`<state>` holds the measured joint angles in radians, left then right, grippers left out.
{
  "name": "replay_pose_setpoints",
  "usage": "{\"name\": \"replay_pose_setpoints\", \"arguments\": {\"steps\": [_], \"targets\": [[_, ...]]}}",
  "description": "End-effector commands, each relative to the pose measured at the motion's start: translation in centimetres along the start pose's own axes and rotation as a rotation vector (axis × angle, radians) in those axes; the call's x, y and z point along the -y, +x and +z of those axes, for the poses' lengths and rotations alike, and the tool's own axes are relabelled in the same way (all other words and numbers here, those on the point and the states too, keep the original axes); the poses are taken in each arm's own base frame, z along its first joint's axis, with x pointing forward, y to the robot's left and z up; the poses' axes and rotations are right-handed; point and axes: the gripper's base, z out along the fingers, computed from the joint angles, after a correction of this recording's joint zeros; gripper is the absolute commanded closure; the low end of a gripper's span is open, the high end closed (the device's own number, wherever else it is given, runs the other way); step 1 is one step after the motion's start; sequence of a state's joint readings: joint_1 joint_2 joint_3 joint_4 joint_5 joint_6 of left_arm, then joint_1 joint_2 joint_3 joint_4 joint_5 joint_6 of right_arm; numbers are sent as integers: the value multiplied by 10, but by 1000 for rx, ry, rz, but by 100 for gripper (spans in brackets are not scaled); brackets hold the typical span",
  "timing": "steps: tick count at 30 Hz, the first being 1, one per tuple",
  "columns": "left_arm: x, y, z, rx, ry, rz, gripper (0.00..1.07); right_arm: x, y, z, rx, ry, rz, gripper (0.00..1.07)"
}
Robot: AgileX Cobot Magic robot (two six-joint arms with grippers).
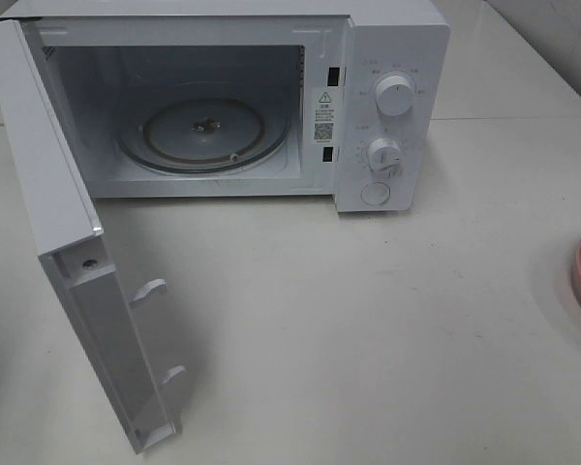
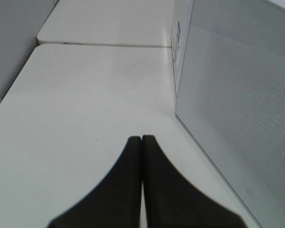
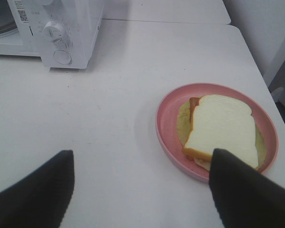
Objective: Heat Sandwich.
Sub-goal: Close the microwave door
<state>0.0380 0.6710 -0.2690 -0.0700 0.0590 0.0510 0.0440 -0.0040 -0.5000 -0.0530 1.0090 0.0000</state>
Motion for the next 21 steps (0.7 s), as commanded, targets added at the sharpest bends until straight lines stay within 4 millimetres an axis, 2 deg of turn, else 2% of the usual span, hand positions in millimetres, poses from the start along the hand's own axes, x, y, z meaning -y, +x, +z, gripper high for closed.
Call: {"name": "replay_pose_setpoints", "arguments": {"steps": [1,3,10,11,21], "targets": [[-1,0,13,64,-12,6,107,0,1,-3,34,3,-1,32],[-2,0,25,103,-21,6,107,0,1,-3,34,3,-1,32],[-2,1,49,144,-21,33,107,0,1,-3,34,3,-1,32],[-1,2,57,159,-3,64,107,0,1,-3,34,3,-1,32],[14,17,87,155,163,103,107,0,1,-3,34,3,-1,32]]}}
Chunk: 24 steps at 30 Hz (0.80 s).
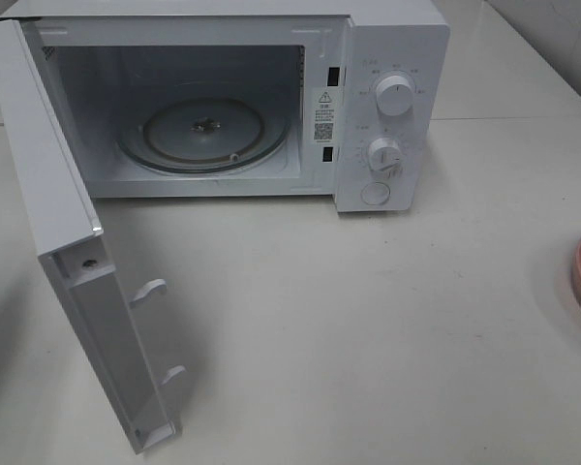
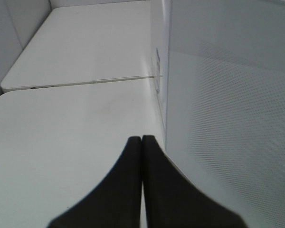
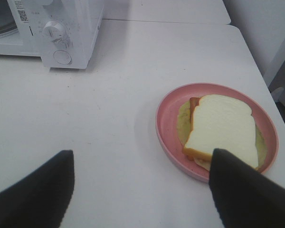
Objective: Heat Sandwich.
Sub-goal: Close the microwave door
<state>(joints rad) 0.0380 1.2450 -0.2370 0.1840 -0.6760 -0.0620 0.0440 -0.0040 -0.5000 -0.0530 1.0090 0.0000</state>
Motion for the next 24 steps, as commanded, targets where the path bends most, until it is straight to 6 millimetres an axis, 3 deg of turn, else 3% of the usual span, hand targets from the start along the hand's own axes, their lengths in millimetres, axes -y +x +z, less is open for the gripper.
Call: {"name": "replay_pose_setpoints", "arguments": {"steps": [1,24], "targets": [[6,2,8,37,74,-12,107,0,1,-3,34,3,-1,32],[86,15,51,-3,416,44,107,0,1,-3,34,3,-1,32]]}}
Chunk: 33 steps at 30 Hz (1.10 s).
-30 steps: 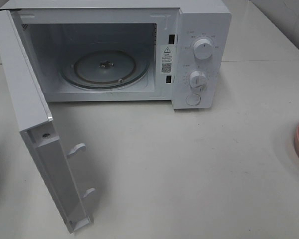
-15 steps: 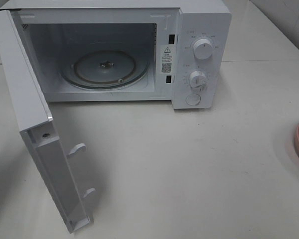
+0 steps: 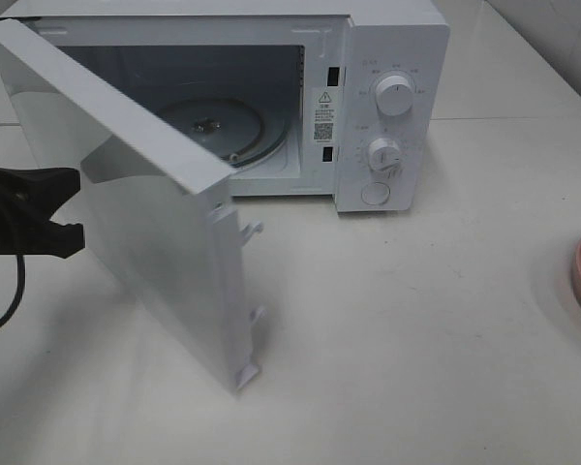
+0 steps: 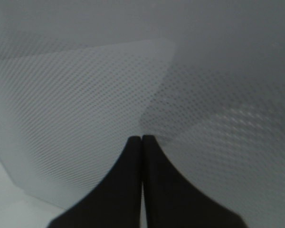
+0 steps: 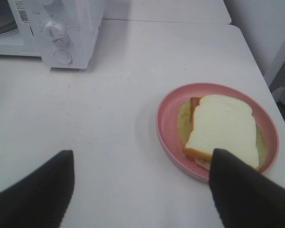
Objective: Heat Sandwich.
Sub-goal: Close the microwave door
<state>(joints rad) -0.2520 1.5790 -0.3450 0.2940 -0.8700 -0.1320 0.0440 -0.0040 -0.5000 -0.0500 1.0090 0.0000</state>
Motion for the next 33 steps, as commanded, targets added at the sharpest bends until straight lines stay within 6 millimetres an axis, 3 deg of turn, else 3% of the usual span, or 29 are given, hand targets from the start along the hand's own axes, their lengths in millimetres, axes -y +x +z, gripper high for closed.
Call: {"name": "replay_pose_setpoints", "arguments": {"steps": [1,17,24,33], "targets": [[6,-5,7,28,25,0,107,0,1,-3,34,6,-2,32],[54,-19,59,65,81,-76,107,0,1,-3,34,6,-2,32],[83,-31,84,55,141,-36,107,0,1,-3,34,6,-2,32],[101,-50,112,76,92,-28,107,0,1,-3,34,6,-2,32]]}}
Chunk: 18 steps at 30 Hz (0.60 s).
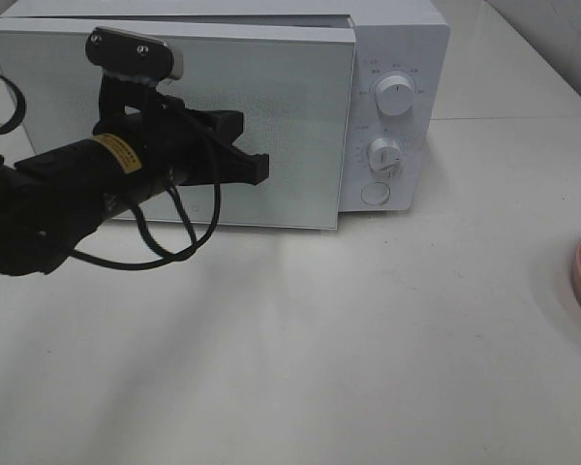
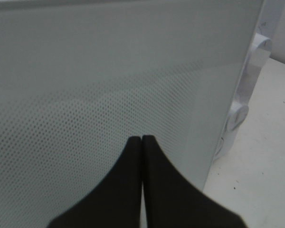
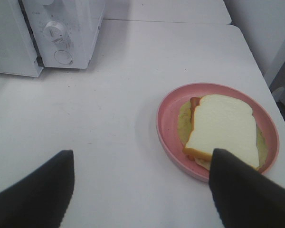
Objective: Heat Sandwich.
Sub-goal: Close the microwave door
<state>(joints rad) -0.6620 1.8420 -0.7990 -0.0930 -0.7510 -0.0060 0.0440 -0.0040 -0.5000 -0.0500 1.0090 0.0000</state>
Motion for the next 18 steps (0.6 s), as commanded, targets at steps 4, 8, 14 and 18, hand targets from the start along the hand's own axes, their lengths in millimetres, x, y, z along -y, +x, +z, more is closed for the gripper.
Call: {"name": "replay_pose_setpoints", "arguments": {"steps": [4,8,14,18], "targets": [[5,-8,23,-8,-30,-9,107,0,1,-3,34,6,-2,32],[6,-12,35,-13,-35,-24,107,0,1,-3,34,6,-2,32],[7,-16,48,5,-34,-29,107,0,1,-3,34,6,-2,32],[8,-16,59,-12,-41,-48,107,0,1,-3,34,6,-2,32]]}}
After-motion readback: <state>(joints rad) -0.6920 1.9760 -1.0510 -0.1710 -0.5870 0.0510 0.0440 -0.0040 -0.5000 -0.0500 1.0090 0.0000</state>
